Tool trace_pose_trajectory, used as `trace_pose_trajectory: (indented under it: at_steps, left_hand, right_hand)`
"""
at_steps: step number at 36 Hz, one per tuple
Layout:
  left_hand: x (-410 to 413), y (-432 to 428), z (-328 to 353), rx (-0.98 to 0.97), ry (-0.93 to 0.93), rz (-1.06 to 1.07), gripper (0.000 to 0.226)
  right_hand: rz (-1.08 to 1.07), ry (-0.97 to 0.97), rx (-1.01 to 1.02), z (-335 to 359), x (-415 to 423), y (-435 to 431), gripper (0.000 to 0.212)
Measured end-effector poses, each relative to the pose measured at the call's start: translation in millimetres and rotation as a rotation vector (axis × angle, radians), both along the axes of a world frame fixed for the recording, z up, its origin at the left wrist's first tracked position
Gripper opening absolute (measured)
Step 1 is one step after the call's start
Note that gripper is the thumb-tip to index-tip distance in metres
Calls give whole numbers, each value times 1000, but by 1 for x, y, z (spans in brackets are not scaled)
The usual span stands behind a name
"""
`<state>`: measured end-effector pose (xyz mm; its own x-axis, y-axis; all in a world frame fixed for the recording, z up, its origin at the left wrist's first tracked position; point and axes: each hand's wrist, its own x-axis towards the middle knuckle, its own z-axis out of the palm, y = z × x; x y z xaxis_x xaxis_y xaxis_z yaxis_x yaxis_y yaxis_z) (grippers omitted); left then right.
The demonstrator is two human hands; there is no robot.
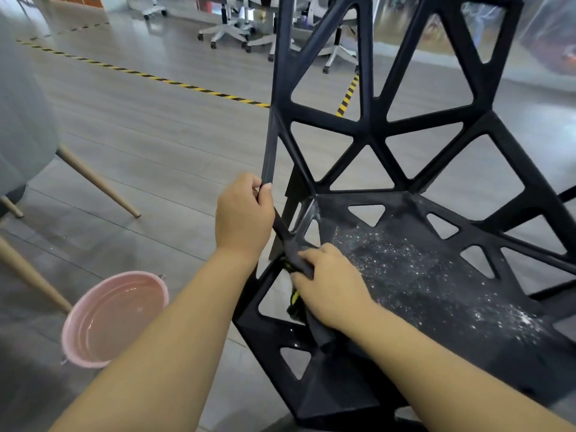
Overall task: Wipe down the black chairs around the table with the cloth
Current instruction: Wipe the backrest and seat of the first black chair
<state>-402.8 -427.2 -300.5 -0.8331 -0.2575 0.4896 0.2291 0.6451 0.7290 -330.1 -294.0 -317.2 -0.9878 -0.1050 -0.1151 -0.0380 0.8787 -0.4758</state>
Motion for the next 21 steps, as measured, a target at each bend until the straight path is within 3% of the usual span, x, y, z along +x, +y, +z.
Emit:
trace_pose_trajectory:
  at_steps: [6,10,15,21]
  left_hand:
    - [23,-3,0,110,-92,-49,18]
    - [56,-14,-12,102,-167,-91,18]
    - [99,-23,-26,131,-248,-67,40]
    - [110,-25,-37,177,-238,-57,38]
  right_hand:
    - [125,39,-14,4,31,-4,43]
    - [-21,83,-113,-6,3,4,39]
    - [-254,38,-200,-22,-27,10,32]
    - [21,135,-238,-7,17,-12,28]
